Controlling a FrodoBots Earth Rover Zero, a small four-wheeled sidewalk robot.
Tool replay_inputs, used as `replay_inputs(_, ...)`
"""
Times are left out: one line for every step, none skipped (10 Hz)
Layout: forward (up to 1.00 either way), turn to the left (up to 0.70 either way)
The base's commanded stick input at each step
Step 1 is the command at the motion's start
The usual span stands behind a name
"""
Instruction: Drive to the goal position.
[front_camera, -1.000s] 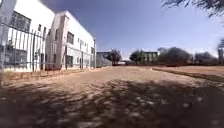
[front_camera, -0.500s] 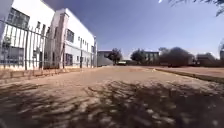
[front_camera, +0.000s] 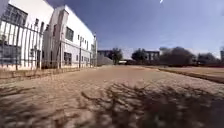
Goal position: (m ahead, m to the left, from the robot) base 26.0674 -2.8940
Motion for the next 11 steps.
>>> replay_inputs(1.00,0.00)
replay_inputs(1.00,0.00)
replay_inputs(1.00,0.00)
replay_inputs(1.00,0.00)
replay_inputs(1.00,0.00)
replay_inputs(1.00,0.00)
replay_inputs(1.00,0.00)
replay_inputs(1.00,0.00)
replay_inputs(1.00,0.00)
replay_inputs(1.00,0.00)
replay_inputs(1.00,0.00)
